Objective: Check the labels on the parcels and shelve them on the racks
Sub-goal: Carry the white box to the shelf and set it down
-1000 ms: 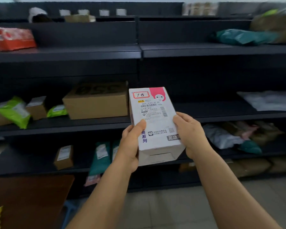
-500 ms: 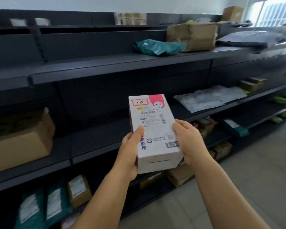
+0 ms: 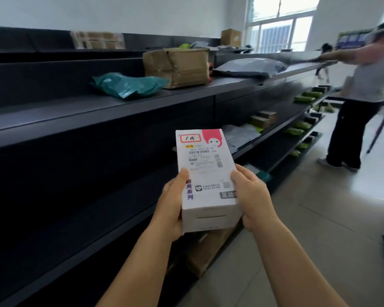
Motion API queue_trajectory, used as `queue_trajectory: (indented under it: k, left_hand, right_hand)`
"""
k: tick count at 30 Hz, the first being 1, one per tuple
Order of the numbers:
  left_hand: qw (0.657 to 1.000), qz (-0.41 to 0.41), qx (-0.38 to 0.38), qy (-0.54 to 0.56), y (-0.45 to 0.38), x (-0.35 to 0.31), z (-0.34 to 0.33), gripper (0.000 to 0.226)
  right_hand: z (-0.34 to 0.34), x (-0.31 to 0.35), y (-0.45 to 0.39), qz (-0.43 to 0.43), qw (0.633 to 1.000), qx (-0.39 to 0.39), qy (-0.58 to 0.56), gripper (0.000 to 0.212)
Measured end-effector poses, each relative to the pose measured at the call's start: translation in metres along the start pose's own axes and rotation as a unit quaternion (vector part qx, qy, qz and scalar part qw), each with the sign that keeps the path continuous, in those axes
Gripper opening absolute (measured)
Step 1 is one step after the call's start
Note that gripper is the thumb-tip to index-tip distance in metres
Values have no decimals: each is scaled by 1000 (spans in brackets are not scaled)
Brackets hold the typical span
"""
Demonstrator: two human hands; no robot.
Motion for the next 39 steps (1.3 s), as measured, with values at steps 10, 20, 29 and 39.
queue_trajectory:
  k: [10, 20, 29, 39]
  left_hand:
    - [989, -5, 150, -6, -91, -8, -27, 88]
    - [984, 14, 176, 6, -165, -8, -74, 65]
    - [970, 56, 236, -14, -202, 38, -192, 35]
    - [974, 78, 212, -9, -262, 85, -343, 79]
  right_hand:
    - [25, 15, -56, 51, 991, -108, -64, 21]
    - [58, 21, -108, 64, 983, -131, -109, 27]
    - [177, 24, -153, 71, 974, -149, -153, 43]
    - [330, 65, -202, 77, 969, -204, -115, 19]
Point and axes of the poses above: each hand's wrist, its own y-axis away from the middle knuckle, its own z-axis out of the back of the hand, x = y × z, the point moved 1 cm from there along -y, towards the middle knuckle, and after that the axes turned 2 degrees about x, right-handed, at the moved point
